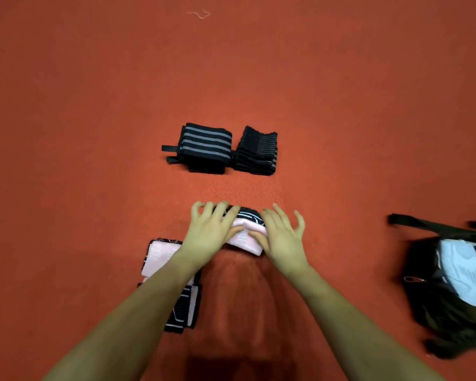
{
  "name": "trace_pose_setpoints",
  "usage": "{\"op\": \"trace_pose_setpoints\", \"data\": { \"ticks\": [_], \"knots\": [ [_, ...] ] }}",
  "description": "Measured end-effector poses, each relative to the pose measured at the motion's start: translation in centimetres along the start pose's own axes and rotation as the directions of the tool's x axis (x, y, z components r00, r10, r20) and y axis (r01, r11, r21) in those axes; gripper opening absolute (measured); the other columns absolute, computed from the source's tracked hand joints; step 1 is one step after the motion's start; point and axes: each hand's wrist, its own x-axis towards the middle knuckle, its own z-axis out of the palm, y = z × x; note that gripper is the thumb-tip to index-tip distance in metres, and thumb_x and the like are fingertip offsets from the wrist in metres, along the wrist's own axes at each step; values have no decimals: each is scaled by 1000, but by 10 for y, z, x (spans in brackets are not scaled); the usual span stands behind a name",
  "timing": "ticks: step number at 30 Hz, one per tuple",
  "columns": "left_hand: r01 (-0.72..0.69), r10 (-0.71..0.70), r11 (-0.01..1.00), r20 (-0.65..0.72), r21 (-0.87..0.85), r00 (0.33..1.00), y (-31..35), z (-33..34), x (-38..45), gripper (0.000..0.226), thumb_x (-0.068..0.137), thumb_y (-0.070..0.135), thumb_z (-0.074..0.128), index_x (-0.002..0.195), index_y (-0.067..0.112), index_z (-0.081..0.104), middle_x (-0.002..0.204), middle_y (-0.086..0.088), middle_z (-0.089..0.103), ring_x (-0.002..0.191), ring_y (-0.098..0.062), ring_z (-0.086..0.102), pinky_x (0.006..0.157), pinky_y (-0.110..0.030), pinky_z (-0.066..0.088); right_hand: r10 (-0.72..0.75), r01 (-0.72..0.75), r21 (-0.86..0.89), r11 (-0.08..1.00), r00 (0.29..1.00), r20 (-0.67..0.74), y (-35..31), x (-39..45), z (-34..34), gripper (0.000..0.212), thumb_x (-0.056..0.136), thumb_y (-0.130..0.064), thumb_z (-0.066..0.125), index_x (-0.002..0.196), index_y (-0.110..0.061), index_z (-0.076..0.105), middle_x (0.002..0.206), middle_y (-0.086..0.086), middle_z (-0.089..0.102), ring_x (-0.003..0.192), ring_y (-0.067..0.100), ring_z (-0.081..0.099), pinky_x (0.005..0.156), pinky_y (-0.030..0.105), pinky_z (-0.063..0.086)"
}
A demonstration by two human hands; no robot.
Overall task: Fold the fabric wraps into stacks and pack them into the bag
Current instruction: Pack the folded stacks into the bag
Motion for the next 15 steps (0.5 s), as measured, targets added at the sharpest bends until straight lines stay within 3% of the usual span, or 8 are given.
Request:
{"op": "trace_pose_setpoints", "data": {
  "ticks": [11,15],
  "knots": [
    [-140,135,987,-64,-74,989,164,-24,92,36,85,46,46,110,21,50,98,-2,68,77,-21,64,77,-40,31,106,-114,-27,993,973,-206,149,-78,-90,43,84,-46,42,105,-16,64,100,-1,67,107,22,62,97,40,20],
    [-182,171,974,-86,-133,981,242,-27,135,32,87,44,46,111,22,49,99,-3,68,82,-22,66,78,-39,31,180,-181,19,983,946,-271,219,-110,-126,43,87,-49,41,107,-17,61,101,-4,63,102,17,50,92,38,21]
  ]
}}
